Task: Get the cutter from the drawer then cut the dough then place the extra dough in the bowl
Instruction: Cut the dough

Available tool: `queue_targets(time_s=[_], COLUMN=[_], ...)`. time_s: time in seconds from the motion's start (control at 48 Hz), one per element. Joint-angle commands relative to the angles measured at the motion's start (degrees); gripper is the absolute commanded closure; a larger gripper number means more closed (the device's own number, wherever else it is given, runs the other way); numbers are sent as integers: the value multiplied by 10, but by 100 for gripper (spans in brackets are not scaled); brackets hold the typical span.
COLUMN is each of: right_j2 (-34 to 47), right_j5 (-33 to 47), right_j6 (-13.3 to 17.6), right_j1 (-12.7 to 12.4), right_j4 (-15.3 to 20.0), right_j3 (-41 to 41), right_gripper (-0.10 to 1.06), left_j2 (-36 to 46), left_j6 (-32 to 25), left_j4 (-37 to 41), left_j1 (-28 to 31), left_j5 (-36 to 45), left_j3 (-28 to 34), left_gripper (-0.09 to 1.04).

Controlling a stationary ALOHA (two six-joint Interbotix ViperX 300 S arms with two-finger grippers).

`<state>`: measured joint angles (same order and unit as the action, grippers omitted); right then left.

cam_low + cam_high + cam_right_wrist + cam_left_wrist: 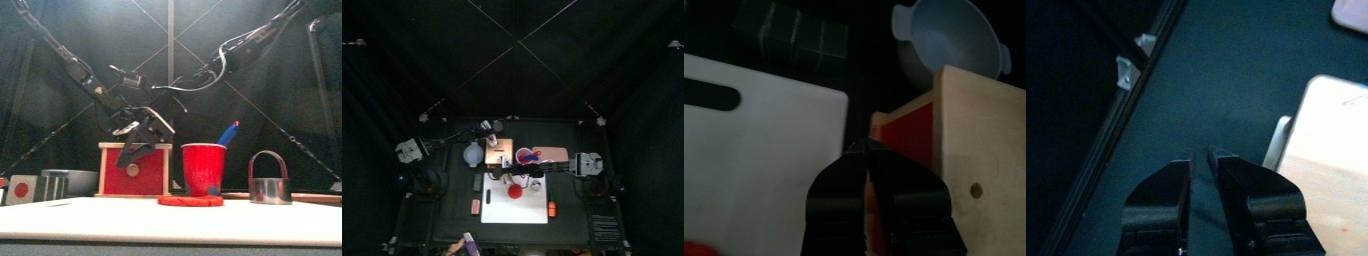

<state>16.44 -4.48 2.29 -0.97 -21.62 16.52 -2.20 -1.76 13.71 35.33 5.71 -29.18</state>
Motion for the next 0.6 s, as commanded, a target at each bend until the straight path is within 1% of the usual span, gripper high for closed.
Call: queue_targets(time_s=[0.021,0.042,0.167,0.292,0.417,0.479,0.521,0.562,0.604], right_j2=[-90,-105,-163,-225,-275,-298,-305,-311,-316], right_j5=[-18,-27,-69,-114,-189,-231,-242,-252,-264], right_j6=[0,0,3,3,4,3,2,2,2], right_j1=[20,22,25,25,24,23,23,25,27], right_j4=[45,54,80,116,147,160,162,162,163], right_j3=[36,47,96,142,178,191,196,200,206], right_gripper=[83,83,83,83,81,77,73,69,62], left_j2=[36,43,71,103,136,151,160,169,174], left_j6=[0,0,4,0,2,3,2,1,0], left_j4=[-2,-3,-7,-33,-49,-60,-69,-79,-84], left_j1=[1,0,-2,-43,-88,-113,-127,-144,-160], left_j5=[-17,-19,-42,-91,-156,-191,-211,-235,-255], left_j3=[0,-3,-18,-50,-94,-117,-130,-147,-159], left_gripper=[31,31,31,31,31,31,31,31,31])
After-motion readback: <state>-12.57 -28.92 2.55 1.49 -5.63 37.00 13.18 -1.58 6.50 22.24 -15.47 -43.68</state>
